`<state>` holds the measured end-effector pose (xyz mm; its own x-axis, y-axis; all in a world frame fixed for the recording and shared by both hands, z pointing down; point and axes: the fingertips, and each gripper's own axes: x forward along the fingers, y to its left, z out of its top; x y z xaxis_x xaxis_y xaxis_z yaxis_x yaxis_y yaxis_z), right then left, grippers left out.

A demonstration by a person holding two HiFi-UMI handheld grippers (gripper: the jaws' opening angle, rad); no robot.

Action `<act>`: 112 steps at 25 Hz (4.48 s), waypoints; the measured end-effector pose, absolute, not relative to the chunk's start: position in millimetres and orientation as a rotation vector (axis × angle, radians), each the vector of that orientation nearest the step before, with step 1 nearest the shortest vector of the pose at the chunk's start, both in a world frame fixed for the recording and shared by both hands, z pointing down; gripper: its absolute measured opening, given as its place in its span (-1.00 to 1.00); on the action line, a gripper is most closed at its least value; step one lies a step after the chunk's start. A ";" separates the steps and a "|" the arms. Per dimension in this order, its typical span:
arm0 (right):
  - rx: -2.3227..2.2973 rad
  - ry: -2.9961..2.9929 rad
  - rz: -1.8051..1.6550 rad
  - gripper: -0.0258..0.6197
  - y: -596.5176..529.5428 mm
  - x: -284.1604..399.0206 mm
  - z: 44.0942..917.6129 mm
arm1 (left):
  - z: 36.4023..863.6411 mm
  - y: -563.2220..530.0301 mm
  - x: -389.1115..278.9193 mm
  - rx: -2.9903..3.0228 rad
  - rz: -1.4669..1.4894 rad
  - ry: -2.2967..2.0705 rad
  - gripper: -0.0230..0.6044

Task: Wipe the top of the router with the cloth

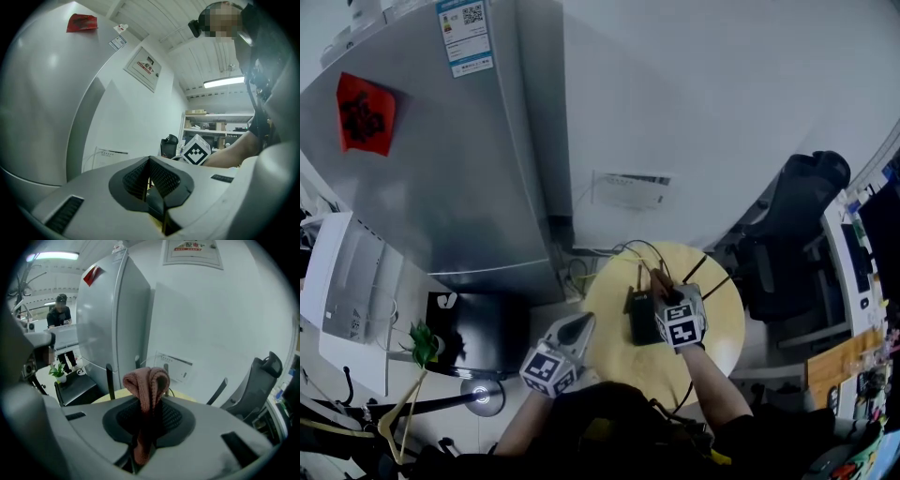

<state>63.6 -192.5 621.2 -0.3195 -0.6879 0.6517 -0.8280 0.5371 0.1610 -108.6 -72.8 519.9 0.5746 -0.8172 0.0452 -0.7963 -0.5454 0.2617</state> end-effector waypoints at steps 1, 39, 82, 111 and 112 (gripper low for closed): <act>1.209 -2.058 0.262 -0.73 -192.3 69.2 633.2 | 522.3 -73.8 -108.0 2.548 -0.110 -1.333 -0.92; 1.323 -1.769 0.373 -0.73 -225.6 101.4 718.7 | 555.5 -93.7 -142.7 2.411 -0.034 -1.401 -0.92; 1.423 -2.109 0.292 -0.73 -205.5 122.2 596.9 | 512.3 -77.7 -44.5 2.608 -0.091 -1.253 -0.92; 1.208 -1.902 0.618 -0.73 -238.6 118.0 732.9 | 546.9 -98.1 -50.4 2.470 0.003 -1.323 -0.92; 1.209 -1.914 0.610 -0.73 -239.5 116.0 729.9 | 546.9 -97.7 -49.6 2.467 0.001 -1.321 -0.92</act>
